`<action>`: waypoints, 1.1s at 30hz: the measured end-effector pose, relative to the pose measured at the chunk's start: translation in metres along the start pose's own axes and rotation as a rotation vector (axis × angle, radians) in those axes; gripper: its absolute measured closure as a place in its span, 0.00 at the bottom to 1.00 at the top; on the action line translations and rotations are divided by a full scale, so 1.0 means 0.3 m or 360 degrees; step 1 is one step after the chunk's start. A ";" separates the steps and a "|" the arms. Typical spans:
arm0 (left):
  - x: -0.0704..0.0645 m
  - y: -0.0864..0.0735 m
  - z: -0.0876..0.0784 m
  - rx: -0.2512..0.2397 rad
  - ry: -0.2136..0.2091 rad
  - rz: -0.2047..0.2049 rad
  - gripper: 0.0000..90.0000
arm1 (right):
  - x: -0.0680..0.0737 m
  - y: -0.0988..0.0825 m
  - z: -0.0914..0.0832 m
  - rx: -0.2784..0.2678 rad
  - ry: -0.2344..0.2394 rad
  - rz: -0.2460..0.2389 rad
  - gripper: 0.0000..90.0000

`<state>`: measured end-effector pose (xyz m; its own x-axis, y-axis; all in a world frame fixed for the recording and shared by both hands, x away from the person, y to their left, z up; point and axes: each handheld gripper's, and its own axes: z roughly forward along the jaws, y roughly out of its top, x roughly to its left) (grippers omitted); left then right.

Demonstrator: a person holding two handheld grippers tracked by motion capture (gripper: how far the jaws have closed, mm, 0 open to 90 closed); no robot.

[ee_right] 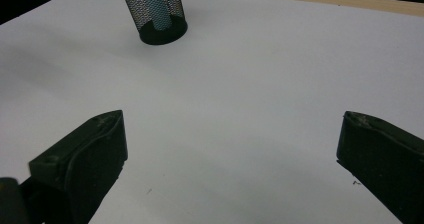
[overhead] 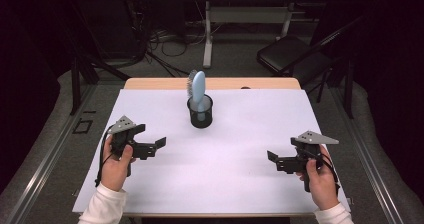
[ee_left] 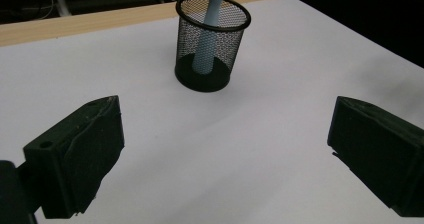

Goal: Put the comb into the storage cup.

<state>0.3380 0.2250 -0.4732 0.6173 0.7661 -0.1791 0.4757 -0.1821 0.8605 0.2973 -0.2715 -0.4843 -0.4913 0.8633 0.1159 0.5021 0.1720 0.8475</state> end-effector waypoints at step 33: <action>0.082 -0.161 0.058 -0.0035 0.0076 -0.0005 0.02 | -0.112 -0.147 0.062 -0.0050 -0.0150 0.0098 0.00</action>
<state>0.3412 0.2417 -0.5274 0.5850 0.7952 -0.1594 0.4635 -0.1665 0.8703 0.3049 -0.2991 -0.5352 -0.3904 0.9127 0.1206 0.5062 0.1033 0.8562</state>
